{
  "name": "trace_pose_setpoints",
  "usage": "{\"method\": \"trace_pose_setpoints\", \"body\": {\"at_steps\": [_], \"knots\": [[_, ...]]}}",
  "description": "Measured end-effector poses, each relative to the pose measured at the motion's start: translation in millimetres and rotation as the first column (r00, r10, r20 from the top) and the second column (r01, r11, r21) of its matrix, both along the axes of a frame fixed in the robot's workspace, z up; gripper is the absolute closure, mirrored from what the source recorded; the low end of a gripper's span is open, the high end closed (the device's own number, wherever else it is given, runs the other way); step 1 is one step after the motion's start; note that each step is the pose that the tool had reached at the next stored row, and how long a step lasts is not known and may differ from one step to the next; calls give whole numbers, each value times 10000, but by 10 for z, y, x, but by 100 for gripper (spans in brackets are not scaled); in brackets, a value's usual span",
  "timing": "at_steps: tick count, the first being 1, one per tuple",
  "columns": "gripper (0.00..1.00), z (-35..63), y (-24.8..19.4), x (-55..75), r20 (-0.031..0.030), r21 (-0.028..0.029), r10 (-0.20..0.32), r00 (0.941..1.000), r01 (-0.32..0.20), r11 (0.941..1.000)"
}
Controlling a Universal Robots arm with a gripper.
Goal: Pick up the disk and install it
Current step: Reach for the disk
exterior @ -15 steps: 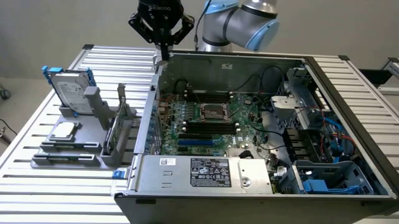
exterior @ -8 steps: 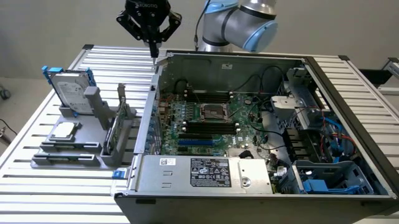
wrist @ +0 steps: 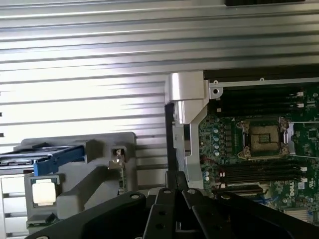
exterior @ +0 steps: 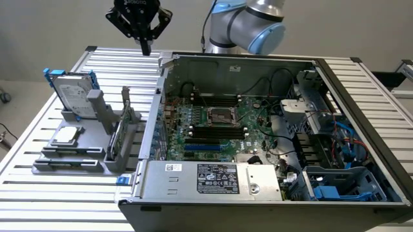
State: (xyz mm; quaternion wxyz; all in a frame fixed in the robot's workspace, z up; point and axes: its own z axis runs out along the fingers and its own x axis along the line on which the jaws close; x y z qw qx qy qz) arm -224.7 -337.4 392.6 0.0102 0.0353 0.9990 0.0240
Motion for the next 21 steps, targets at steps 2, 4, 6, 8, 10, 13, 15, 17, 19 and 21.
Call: {"method": "trace_pose_setpoints", "body": {"at_steps": [2,4,6,8,10,13,15,17,19,21], "knots": [[89,0,38,-86,-1,-1,-2,10000,2,10000],[89,0,65,-176,-6,0,-1,10000,1,10000],[89,-1,83,-268,-21,0,0,10000,0,10000],[89,-2,97,-357,-39,-1,-2,10000,2,10000],[89,-3,112,-451,-66,0,0,10000,0,10000],[89,-5,136,-584,-108,-1,-2,9999,2,10000],[89,-7,154,-677,-135,0,0,9999,0,10000],[89,-8,172,-767,-162,0,-2,9999,2,10000],[89,-10,188,-857,-192,0,-1,9998,1,10000],[89,-12,200,-948,-226,0,-1,9997,1,10000]]}}
